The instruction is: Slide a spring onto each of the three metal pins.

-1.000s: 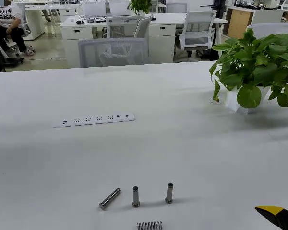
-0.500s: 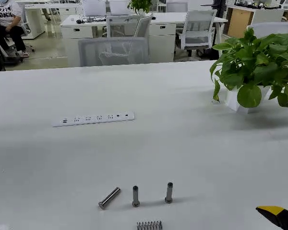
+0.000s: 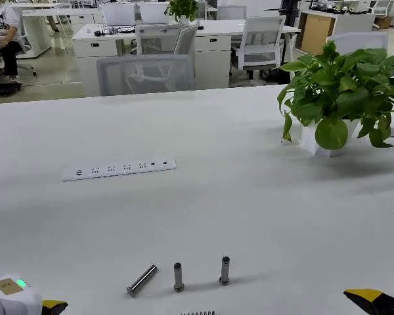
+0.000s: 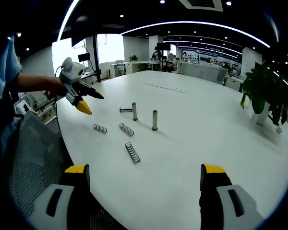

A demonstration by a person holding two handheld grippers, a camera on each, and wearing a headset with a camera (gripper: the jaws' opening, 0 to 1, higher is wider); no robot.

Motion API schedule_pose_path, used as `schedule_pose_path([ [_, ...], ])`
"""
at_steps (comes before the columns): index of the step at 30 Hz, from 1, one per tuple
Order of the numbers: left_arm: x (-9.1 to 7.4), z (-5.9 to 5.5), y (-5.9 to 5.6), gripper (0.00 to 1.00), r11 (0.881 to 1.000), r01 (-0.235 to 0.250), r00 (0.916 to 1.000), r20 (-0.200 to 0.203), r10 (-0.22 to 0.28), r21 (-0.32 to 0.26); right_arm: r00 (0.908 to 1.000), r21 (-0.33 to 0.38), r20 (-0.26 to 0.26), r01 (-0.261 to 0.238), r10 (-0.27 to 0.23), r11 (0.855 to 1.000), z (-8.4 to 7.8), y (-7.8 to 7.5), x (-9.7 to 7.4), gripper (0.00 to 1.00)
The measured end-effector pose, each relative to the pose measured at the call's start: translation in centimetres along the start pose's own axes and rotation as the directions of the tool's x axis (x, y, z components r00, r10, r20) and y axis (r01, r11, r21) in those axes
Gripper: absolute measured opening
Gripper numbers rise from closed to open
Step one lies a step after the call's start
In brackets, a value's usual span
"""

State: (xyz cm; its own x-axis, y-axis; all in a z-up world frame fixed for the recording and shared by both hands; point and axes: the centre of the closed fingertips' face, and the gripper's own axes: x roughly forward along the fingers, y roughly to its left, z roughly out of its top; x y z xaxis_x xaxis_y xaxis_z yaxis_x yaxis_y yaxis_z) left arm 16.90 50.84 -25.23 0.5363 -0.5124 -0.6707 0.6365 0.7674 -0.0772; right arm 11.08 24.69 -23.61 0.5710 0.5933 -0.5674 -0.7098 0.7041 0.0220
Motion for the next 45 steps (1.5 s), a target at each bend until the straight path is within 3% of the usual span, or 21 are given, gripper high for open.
schedule_pose_path([
  [5, 1.2, 1.6, 0.5, 0.77, 0.999, 0.016, 0.9999, -0.005, -0.016, 0.045, 0.9999, -0.015, -0.010, -0.006, 0.005, 1.000, -0.2, 0.3, 0.1, 0.97],
  [13, 3.0, 2.4, 1.2, 0.65, 0.994, 0.029, 0.9981, -0.058, -0.023, 0.107, 0.9999, -0.020, -0.011, -0.008, 0.008, 1.000, -0.2, 0.4, 0.1, 0.96],
  [24, 5.1, 3.0, 2.6, 0.44, 0.997, 0.037, 0.9940, -0.106, -0.029, 0.069, 0.9995, -0.028, -0.028, -0.018, 0.017, 0.999, -0.5, 0.6, 0.3, 0.95],
  [32, 6.4, 3.2, 2.3, 0.29, 0.998, 0.047, 0.9900, -0.135, -0.040, 0.045, 0.9996, -0.034, -0.029, -0.010, 0.009, 0.999, -0.5, 0.5, 0.3, 0.96],
  [45, 8.9, 3.3, 2.5, 0.19, 0.997, 0.044, 0.9800, -0.197, -0.031, 0.060, 0.9994, -0.036, -0.034, -0.009, 0.008, 0.999, -0.6, 0.5, 0.4, 0.95],
])
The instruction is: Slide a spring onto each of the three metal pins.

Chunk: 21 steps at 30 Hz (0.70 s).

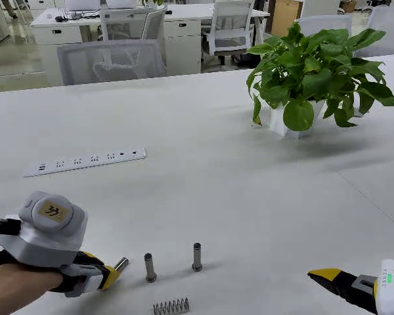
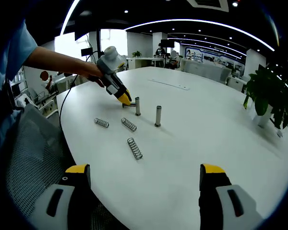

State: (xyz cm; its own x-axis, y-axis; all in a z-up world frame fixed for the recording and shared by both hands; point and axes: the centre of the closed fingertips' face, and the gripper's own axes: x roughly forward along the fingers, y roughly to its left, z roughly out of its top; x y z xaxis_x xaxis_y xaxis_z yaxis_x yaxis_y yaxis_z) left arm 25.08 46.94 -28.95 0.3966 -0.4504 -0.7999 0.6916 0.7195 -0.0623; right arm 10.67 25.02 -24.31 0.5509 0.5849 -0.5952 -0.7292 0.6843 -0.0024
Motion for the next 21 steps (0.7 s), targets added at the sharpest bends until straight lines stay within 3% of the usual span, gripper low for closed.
schedule_pose_path([
  [8, 0.8, 0.1, -0.1, 0.12, 0.999, 0.002, 0.9989, -0.047, 0.000, 0.036, 1.0000, 0.002, 0.000, 0.004, -0.004, 1.000, 0.0, -0.1, 0.0, 0.95],
  [21, 1.3, 0.4, 0.2, 0.10, 0.996, -0.020, 0.9949, -0.097, 0.029, 0.090, 1.0000, 0.003, 0.002, 0.005, -0.005, 1.000, 0.0, -0.1, 0.1, 0.95],
])
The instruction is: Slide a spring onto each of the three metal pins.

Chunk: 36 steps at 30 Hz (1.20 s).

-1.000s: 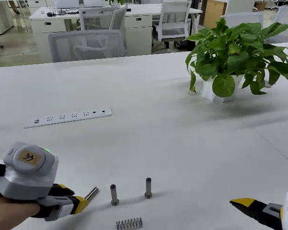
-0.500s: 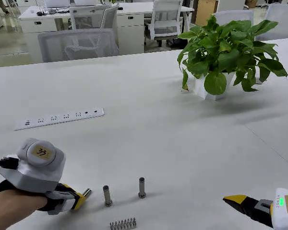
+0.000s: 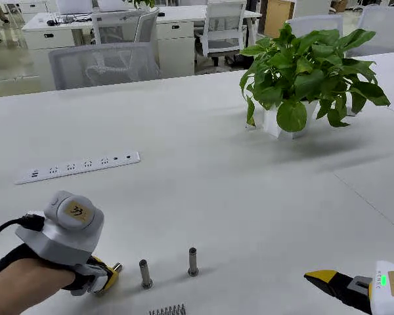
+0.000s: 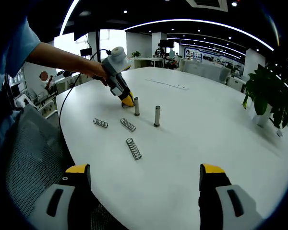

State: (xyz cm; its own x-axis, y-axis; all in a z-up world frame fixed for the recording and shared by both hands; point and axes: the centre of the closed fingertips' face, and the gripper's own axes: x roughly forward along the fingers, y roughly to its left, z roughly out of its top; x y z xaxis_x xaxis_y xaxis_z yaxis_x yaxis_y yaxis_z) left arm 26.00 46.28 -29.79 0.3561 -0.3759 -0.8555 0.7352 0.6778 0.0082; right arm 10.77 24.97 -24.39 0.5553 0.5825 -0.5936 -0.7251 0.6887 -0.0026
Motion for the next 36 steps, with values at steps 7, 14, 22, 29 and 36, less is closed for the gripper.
schedule_pose_path([
  [7, 0.0, 0.0, 0.2, 0.08, 0.999, -0.046, 0.9989, -0.009, 0.046, -0.028, 1.0000, -0.004, 0.000, 0.003, -0.003, 1.000, 0.0, -0.1, 0.0, 0.95],
  [14, -0.2, -0.4, 0.4, 0.07, 0.993, -0.049, 0.9977, 0.041, 0.054, -0.106, 0.9999, 0.001, 0.010, 0.011, -0.011, 1.000, 0.2, -0.3, -0.1, 0.95],
  [22, -1.3, -0.1, 0.4, 0.07, 0.990, -0.041, 0.9953, 0.081, 0.052, -0.133, 0.9999, -0.004, 0.008, 0.010, -0.010, 1.000, 0.2, -0.2, -0.1, 0.95],
  [29, -2.8, -0.2, 0.1, 0.07, 0.989, -0.036, 0.9916, 0.118, 0.054, -0.146, 0.9999, -0.010, 0.008, 0.008, -0.008, 1.000, 0.2, -0.1, 0.0, 0.95],
  [36, -3.7, -0.5, 0.0, 0.07, 0.986, -0.031, 0.9880, 0.145, 0.055, -0.161, 1.0000, -0.016, 0.005, 0.002, -0.002, 1.000, 0.1, 0.0, 0.0, 0.95],
])
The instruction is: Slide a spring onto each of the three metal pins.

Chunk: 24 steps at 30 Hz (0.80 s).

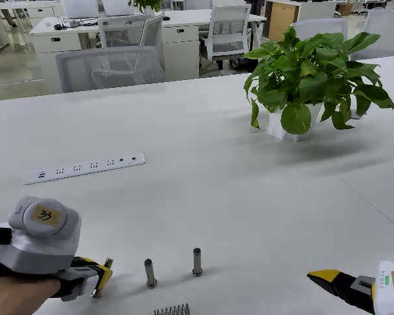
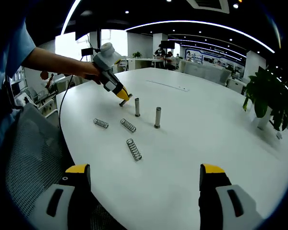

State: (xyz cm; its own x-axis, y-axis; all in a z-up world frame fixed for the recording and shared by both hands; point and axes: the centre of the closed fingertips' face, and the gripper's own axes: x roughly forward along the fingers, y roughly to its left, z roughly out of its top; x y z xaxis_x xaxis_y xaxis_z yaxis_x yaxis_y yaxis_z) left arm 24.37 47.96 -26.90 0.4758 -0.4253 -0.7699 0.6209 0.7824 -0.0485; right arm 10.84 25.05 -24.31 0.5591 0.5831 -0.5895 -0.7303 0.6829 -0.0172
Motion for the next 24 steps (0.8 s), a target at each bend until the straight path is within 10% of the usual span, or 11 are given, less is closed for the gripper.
schedule_pose_path([
  [24, -1.8, -1.0, -0.1, 0.07, 0.999, -0.016, 0.9987, 0.048, 0.017, -0.030, 0.9999, -0.008, -0.008, -0.007, 0.007, 1.000, -0.1, 0.2, 0.0, 0.95],
])
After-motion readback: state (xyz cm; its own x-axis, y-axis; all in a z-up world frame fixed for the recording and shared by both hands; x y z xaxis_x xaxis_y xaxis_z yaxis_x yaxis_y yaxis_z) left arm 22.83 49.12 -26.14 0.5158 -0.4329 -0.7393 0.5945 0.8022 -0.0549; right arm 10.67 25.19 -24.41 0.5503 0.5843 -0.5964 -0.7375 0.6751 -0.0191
